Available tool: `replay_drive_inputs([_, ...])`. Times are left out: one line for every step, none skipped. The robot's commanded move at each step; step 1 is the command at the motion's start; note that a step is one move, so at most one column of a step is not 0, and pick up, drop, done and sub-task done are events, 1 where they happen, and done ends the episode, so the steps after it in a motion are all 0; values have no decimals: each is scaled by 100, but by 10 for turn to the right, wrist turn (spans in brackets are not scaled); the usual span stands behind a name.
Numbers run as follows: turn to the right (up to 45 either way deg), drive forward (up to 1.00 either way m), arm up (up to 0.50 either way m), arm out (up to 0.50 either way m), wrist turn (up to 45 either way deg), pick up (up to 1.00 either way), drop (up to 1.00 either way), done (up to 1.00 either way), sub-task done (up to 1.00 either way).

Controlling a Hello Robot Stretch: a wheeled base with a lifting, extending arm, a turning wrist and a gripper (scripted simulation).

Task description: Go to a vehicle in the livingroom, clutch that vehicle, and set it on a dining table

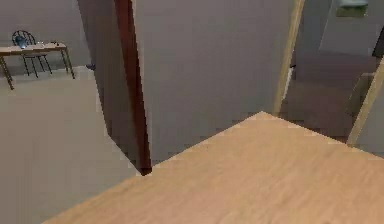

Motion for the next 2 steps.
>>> replay_drive_inputs([-450,0,0,0,0,0,0,0,0])
replay_drive_inputs([-150,0,0,0,0,0,0,0,0])
